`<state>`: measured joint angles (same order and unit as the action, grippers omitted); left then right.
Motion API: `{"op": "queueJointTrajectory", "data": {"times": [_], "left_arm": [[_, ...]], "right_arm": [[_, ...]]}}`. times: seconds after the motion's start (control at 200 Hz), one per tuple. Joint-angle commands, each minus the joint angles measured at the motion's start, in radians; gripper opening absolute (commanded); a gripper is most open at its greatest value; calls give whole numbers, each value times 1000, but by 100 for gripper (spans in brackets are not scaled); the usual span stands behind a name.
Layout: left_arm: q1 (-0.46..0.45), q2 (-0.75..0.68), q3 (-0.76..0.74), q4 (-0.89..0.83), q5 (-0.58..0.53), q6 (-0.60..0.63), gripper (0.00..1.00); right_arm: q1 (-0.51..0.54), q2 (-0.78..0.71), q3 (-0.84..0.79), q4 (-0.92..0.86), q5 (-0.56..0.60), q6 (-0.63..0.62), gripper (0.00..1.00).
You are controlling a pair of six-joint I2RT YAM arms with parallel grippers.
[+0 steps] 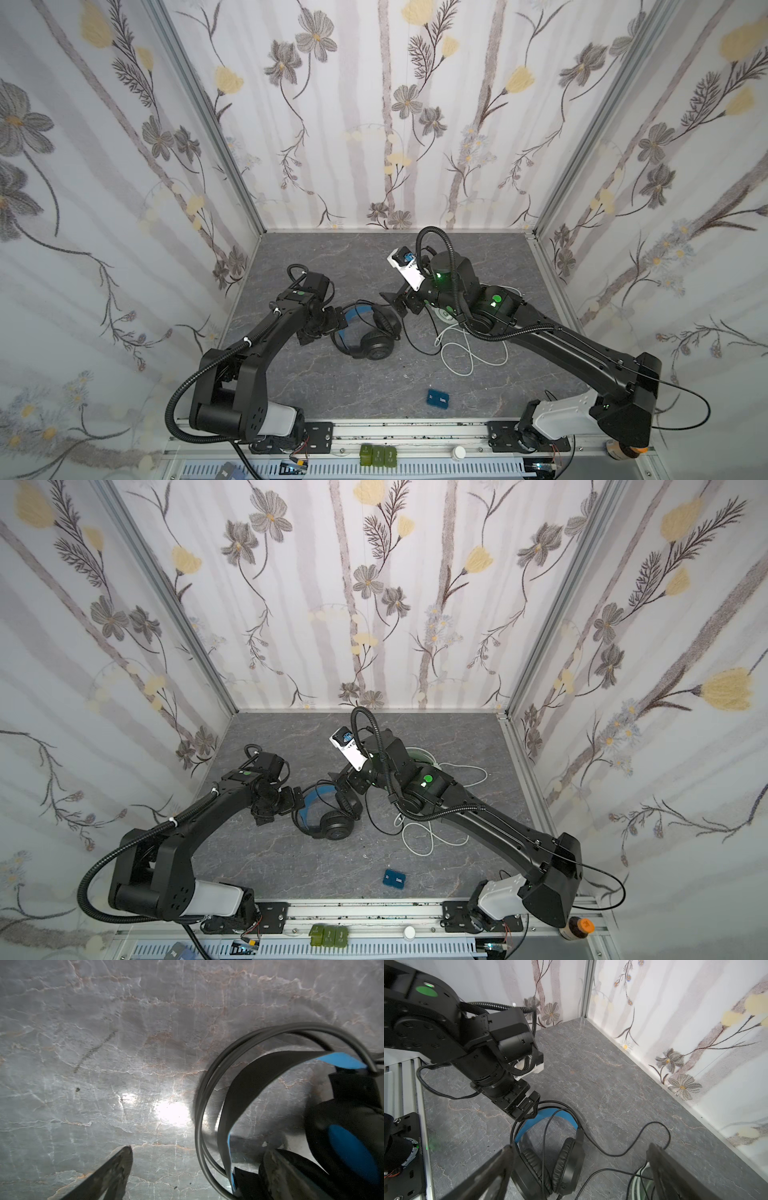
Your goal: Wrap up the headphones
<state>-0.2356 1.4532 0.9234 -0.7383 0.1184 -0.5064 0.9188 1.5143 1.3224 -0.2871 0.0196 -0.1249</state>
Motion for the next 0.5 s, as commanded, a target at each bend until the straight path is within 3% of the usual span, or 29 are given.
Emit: {"op": "queueJointTrajectory", "data": {"times": [0.0,0.11,0.29,0.495], "left_arm": [[-21,70,42,14,-42,-7,100],[-59,174,110,5,-75,-24,100],[-75,317,164,5,-136,-48,90],[-113,382,184,13,-183,-43,68]], "right_arm": [[-30,-54,-63,-2,-52,-13,100],[-73,-123,-136,18,-81,19,100],[-137,-154,-192,45,-65,33,100],[-172,-146,-164,27,-47,45,100]]}}
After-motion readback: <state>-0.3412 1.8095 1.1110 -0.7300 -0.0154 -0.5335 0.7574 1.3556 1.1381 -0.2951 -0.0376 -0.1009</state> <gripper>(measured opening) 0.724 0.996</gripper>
